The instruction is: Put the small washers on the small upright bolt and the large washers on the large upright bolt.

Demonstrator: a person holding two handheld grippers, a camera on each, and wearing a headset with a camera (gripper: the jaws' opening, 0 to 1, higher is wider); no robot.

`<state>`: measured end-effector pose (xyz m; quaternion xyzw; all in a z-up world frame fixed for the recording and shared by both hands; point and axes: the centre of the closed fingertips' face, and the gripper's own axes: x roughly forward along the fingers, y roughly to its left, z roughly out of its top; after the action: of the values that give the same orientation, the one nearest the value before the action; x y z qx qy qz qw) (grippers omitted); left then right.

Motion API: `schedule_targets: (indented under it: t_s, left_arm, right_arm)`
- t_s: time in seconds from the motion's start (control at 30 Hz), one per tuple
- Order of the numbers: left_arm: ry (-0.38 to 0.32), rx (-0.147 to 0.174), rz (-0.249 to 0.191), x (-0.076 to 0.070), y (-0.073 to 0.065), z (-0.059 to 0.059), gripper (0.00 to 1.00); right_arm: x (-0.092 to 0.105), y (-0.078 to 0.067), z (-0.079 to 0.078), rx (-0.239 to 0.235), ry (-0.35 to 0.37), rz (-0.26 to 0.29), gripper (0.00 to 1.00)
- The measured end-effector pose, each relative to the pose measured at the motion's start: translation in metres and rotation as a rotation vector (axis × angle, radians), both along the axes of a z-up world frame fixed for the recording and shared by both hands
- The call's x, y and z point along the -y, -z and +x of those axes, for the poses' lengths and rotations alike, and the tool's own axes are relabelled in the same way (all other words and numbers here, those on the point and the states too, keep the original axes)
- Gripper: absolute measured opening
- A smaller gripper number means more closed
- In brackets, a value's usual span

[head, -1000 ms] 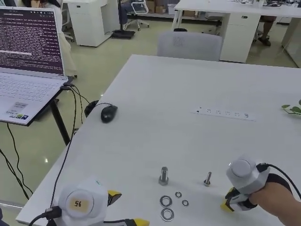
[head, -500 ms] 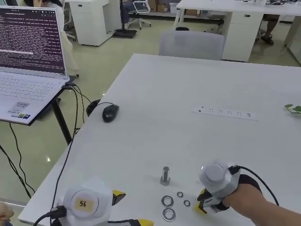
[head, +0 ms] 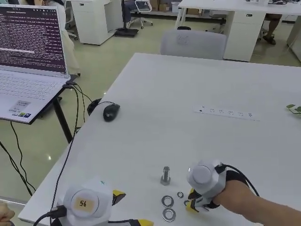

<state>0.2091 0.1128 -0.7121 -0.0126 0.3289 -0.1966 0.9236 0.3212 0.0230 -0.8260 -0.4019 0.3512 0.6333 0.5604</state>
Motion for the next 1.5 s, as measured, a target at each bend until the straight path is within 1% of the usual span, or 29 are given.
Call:
schedule_targets:
  t_s: [0.13,0.2,0.27,0.4,0.53,0.63,0.93,1.23,1.43,1.5]
  left_arm:
    - [0.005,0.001,-0.001,0.002,0.000,0.002,0.60]
    - [0.007,0.002,0.000,0.002,0.000,0.002,0.60]
    - [0.008,0.002,0.000,0.003,-0.001,0.003,0.60]
    - [0.008,0.003,0.003,0.002,-0.001,0.003,0.60]
    - [0.002,0.001,0.004,0.000,-0.001,0.001,0.60]
    - [-0.001,-0.001,0.005,-0.001,-0.001,0.000,0.60]
    - [-0.007,0.001,0.004,-0.003,-0.001,0.000,0.60]
    - [-0.005,0.003,0.001,-0.002,-0.002,0.001,0.60]
    - [-0.004,0.003,0.001,-0.002,-0.001,0.001,0.60]
    - [-0.003,0.003,0.001,-0.002,-0.001,0.000,0.60]
  right_arm:
    - [-0.001,-0.001,-0.002,0.009,-0.021,0.014,0.15]
    - [-0.001,0.000,-0.002,0.022,-0.038,0.013,0.15]
    - [-0.002,0.000,-0.002,0.021,-0.037,0.014,0.15]
    - [0.000,-0.002,-0.004,0.030,-0.024,0.032,0.14]
    - [0.000,-0.002,-0.003,0.027,0.000,0.039,0.14]
    - [0.001,-0.001,-0.003,0.018,0.021,0.041,0.14]
    - [0.007,-0.008,-0.001,0.002,0.060,0.062,0.13]
    - [0.022,-0.016,0.005,0.011,0.103,0.074,0.13]
    - [0.038,-0.021,0.016,0.022,0.146,0.075,0.13]
    - [0.045,-0.024,0.021,0.033,0.156,0.071,0.13]
